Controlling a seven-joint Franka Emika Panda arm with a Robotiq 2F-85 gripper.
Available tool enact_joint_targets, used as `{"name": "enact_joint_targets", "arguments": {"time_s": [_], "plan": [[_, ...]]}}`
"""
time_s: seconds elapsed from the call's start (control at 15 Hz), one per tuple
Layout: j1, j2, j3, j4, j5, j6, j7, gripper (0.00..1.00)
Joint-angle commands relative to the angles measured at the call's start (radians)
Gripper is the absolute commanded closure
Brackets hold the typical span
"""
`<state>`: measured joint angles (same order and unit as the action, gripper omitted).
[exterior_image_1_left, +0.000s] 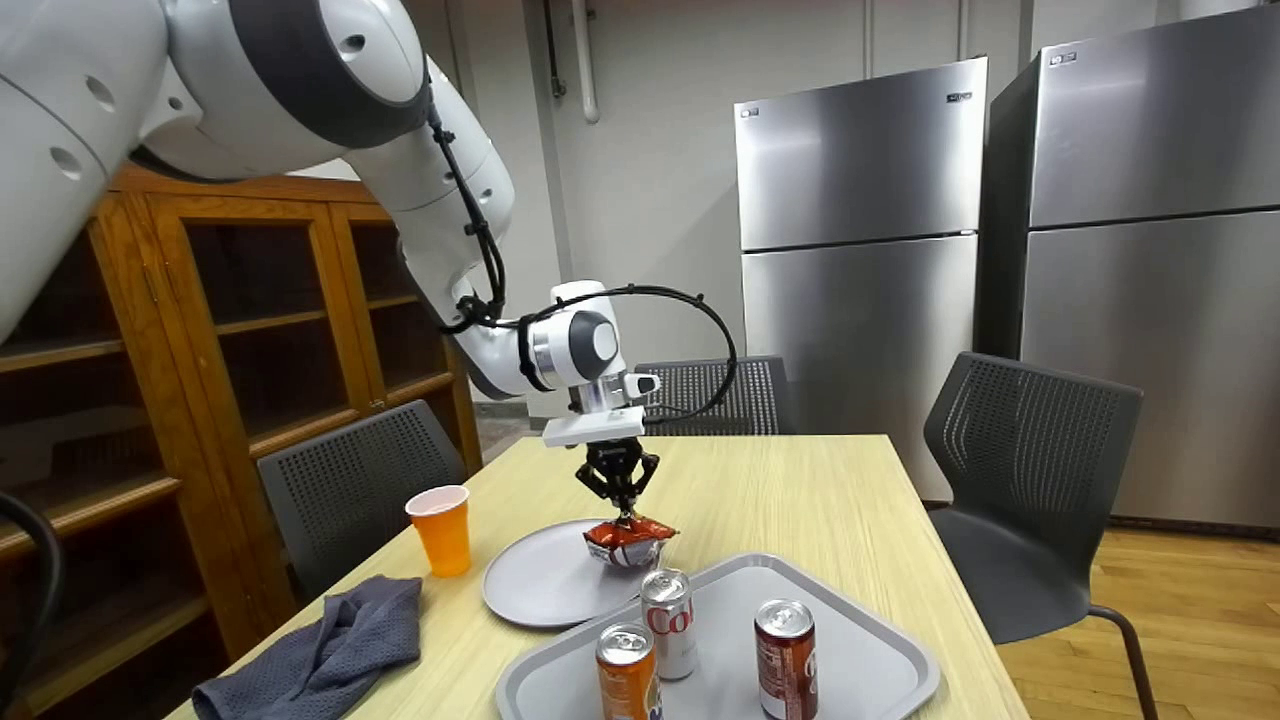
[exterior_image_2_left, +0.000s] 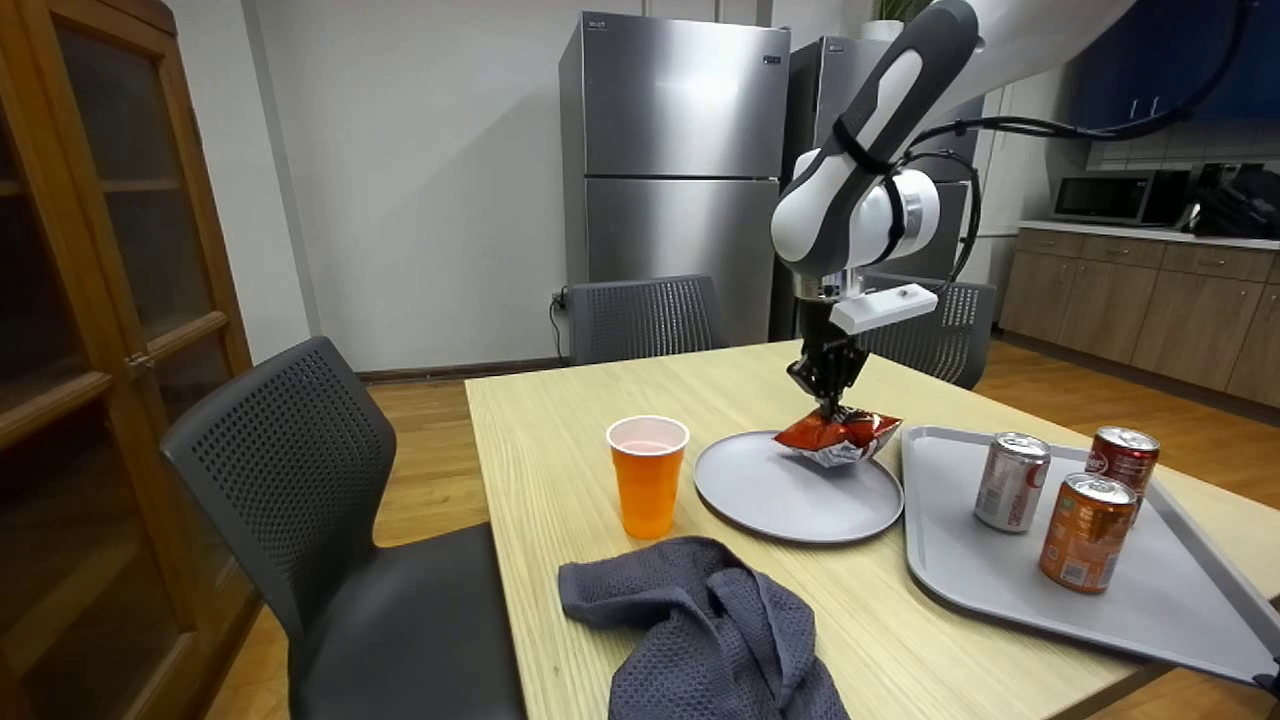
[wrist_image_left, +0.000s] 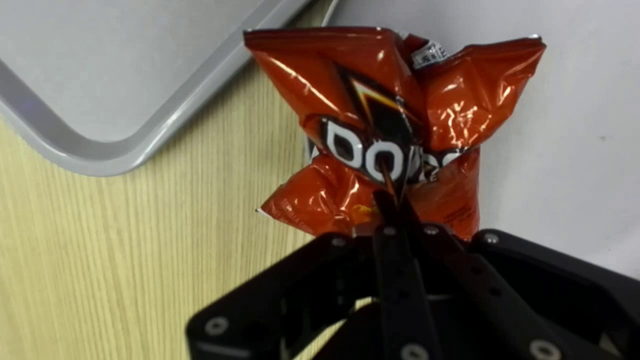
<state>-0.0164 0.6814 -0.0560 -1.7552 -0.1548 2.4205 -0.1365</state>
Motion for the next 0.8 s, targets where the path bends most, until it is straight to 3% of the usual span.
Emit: {"name": "enact_joint_targets", "arguments": {"time_s": [0.0, 0.73], "plan": [[-0.041, -0.014, 0.011, 0.053, 0.031, -0.031, -0.009, 1.0], [-0.093, 0.06, -0.038, 0.207, 0.085, -0.014, 0.092, 1.0]]}}
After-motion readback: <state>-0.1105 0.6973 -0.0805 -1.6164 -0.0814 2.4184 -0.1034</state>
